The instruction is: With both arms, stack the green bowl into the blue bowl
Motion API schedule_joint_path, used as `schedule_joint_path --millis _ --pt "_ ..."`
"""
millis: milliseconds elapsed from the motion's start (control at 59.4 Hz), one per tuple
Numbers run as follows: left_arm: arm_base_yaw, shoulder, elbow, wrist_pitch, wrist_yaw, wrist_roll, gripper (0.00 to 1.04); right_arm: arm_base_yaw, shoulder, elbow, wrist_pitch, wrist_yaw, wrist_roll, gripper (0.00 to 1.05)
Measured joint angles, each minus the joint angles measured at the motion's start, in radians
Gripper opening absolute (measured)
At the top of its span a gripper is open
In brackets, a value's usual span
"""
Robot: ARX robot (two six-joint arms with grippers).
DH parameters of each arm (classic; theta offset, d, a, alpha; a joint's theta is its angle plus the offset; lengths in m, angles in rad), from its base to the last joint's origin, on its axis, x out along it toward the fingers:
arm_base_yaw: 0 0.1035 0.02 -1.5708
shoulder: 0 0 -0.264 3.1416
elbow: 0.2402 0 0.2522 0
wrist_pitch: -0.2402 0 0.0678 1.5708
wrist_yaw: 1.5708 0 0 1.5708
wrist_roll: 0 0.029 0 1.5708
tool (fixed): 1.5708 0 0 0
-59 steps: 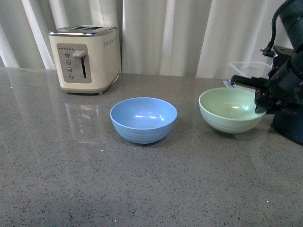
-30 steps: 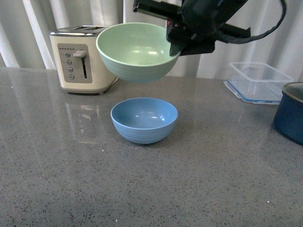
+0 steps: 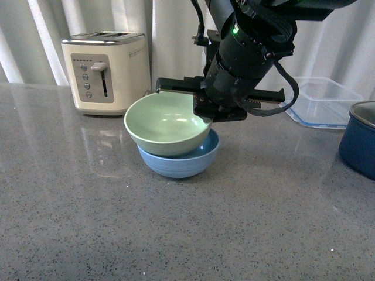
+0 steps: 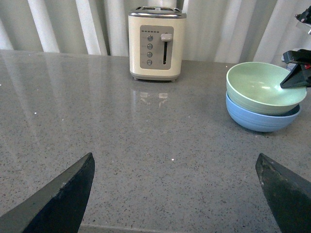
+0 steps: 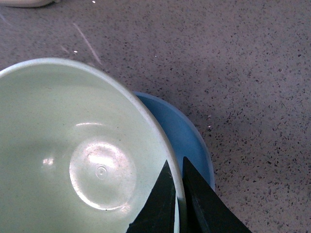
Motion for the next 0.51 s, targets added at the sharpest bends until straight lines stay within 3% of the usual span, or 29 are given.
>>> schedule_joint_path --millis 354,505 --pt "0.0 0.0 0.0 0.0 0.0 0.0 0.98 -0.03 -0.121 -0.055 0.038 -0.109 0.029 0.52" --pt "0.0 0.0 0.0 0.0 0.0 0.0 0.98 -0.063 -0.327 -0.23 0.194 -0.231 0.056 0.78"
